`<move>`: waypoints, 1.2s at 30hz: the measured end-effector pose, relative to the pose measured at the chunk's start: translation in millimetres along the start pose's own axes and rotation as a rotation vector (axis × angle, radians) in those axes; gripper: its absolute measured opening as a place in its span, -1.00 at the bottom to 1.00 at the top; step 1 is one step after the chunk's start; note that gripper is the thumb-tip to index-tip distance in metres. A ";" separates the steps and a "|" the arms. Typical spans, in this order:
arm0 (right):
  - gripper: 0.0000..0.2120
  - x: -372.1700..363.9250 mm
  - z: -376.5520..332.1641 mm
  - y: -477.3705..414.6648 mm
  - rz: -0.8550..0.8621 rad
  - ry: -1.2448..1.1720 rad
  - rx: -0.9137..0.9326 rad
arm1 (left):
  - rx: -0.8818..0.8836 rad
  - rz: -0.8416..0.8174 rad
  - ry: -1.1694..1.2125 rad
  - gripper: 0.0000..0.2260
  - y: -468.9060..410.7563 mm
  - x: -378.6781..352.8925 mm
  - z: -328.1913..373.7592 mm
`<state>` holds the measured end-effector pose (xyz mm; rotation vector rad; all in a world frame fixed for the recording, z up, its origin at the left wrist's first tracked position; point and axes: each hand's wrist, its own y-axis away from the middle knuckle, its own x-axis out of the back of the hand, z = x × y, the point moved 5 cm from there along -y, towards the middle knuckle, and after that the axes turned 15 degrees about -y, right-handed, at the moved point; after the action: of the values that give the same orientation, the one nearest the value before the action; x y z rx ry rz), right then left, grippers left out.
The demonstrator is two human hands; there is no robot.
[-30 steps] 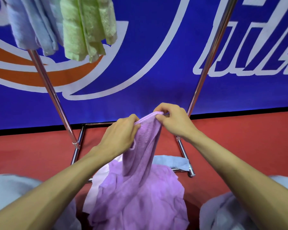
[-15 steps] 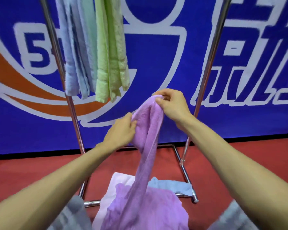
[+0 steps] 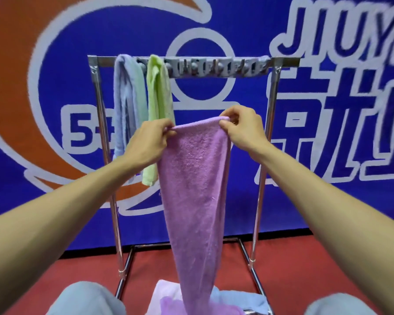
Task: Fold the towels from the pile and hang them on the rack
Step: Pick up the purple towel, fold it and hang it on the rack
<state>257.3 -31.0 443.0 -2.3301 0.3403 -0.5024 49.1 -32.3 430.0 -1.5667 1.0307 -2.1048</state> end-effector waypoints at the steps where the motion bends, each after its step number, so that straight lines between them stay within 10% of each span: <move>1: -0.85 3.6 -4.3 -2.1 0.019 -0.012 0.007 | -0.002 0.030 0.007 -0.84 -3.3 6.2 1.7; 16: -0.90 -25.8 122.3 58.4 -0.153 -0.033 -0.346 | 0.028 -0.250 0.093 -0.86 55.1 -122.9 -13.4; 26: -0.92 -74.2 265.2 169.0 -0.300 -0.001 -0.669 | 0.314 -0.576 0.212 -0.82 170.8 -265.5 -38.0; 36: -0.92 -103.4 271.8 179.8 -0.336 -0.136 -0.674 | 0.757 -0.505 0.572 -0.86 186.6 -301.2 -38.2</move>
<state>268.9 43.0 109.4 -3.0873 0.0454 -0.4249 88.6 43.4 84.0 -0.9057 -0.1338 -2.8794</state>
